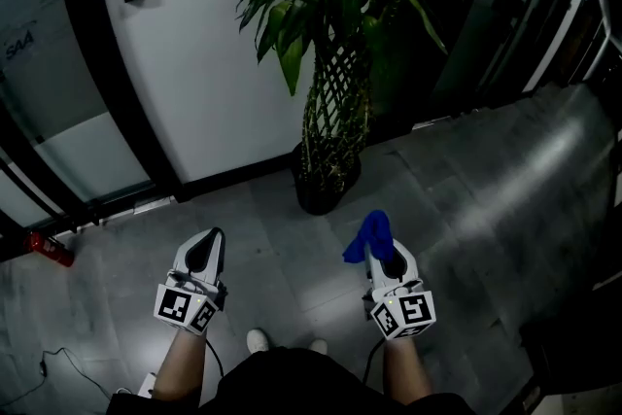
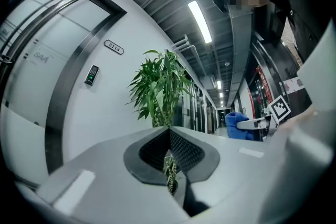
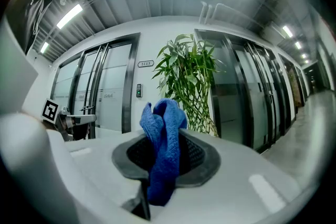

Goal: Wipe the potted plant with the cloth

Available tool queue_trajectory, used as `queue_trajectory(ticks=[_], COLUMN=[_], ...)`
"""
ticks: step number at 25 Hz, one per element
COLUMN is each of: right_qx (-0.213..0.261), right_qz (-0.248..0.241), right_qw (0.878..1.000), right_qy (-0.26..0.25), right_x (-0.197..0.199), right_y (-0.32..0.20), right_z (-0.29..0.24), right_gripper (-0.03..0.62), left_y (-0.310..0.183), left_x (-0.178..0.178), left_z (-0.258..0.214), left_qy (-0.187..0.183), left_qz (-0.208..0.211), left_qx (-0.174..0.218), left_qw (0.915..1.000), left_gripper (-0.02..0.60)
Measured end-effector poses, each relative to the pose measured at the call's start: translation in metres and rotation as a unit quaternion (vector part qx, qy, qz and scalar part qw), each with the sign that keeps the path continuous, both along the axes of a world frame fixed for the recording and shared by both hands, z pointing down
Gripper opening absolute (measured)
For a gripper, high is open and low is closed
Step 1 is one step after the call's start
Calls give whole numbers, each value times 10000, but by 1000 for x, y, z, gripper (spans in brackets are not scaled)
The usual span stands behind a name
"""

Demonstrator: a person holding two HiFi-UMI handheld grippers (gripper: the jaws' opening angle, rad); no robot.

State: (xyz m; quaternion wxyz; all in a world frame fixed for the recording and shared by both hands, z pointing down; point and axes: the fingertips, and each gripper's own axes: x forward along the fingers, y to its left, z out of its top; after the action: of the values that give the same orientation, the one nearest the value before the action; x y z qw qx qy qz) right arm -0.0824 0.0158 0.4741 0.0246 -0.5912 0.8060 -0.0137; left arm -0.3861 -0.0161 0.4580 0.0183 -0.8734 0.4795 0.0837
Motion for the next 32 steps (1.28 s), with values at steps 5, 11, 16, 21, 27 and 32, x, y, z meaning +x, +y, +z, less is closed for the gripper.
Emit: queue_trajectory(ticks=[5, 11, 16, 21, 27, 32], right_qx=[36, 51, 184, 187, 234, 274], right_qz=[-44, -102, -115, -128, -3, 30], right_qw=[10000, 9999, 9998, 9996, 9997, 9996], right_qy=[61, 54, 33, 155, 106, 77], right_x=[-6, -11, -11, -13, -5, -2], right_y=[-2, -3, -3, -2, -3, 0], right_z=[1, -4, -9, -9, -13, -11], right_gripper=[87, 87, 87, 87, 87, 87], left_y=[1, -4, -6, -5, -5, 2], left_x=[2, -11, -17, -18, -20, -14], left_z=[1, 5, 9, 12, 13, 15], left_qy=[32, 111, 143, 59, 166, 139], left_qz=[84, -58, -193, -166, -226, -170], left_qx=[-26, -66, -92, -120, -215, -223], left_qw=[10000, 9999, 9997, 9998, 9994, 9995], left_gripper=[6, 6, 6, 6, 6, 6])
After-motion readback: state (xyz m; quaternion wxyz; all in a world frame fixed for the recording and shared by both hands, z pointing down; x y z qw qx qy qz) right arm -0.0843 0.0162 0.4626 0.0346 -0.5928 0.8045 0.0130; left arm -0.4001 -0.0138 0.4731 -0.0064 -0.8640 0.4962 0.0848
